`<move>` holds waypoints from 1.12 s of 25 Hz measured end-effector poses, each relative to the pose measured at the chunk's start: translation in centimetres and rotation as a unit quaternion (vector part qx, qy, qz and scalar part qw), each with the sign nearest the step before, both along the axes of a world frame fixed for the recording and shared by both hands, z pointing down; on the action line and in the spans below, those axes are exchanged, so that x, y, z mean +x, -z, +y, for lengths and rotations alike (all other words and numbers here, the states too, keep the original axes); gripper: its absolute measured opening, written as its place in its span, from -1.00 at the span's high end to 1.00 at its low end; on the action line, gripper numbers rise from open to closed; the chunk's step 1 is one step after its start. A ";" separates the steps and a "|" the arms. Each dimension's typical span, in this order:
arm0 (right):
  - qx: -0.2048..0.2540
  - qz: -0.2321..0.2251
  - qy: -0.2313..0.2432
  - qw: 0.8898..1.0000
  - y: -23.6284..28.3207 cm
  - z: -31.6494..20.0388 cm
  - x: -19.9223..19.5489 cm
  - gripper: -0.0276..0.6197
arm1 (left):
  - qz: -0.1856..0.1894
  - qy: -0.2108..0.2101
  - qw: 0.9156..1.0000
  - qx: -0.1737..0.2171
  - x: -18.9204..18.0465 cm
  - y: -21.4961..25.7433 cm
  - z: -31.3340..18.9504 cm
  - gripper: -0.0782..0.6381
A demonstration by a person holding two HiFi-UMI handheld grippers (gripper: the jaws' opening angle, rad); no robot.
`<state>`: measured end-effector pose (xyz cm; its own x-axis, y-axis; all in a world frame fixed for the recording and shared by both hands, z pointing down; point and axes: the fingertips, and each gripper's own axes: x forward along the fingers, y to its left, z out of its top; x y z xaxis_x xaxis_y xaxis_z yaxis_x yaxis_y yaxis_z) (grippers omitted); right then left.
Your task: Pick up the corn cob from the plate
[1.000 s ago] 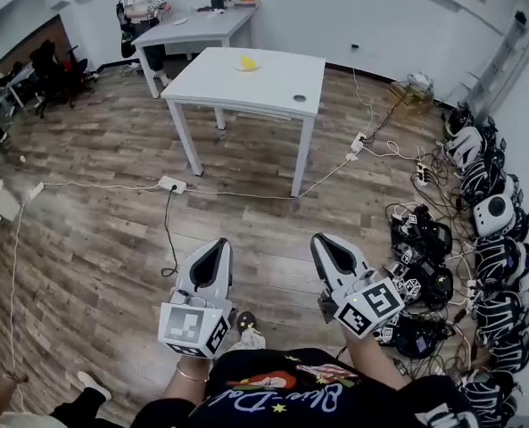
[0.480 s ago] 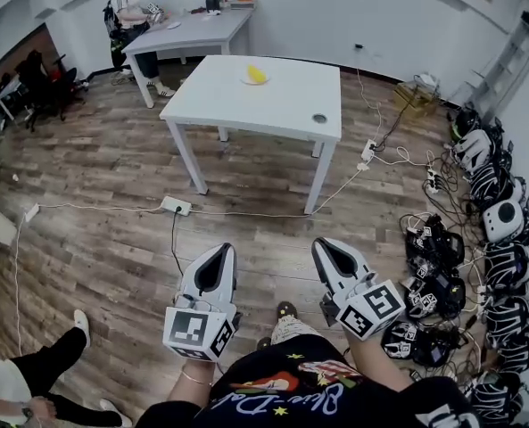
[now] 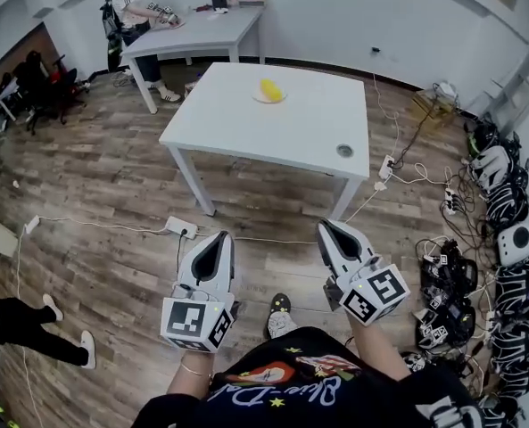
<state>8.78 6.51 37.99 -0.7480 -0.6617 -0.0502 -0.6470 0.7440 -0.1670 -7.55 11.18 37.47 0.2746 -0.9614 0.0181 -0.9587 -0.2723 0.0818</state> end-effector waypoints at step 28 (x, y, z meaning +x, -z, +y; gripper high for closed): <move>-0.004 0.044 -0.069 0.997 1.3 -46.4 -17.7 0.86 | -0.009 -0.091 0.996 0.020 -16.2 2.3 -48.5 0.79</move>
<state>-8.93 -39.88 36.66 -0.6518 -0.7582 0.0183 -0.7550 0.6464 -0.1103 -23.78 -37.36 35.19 0.4439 -0.8960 -0.0121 -0.8946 -0.4439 0.0516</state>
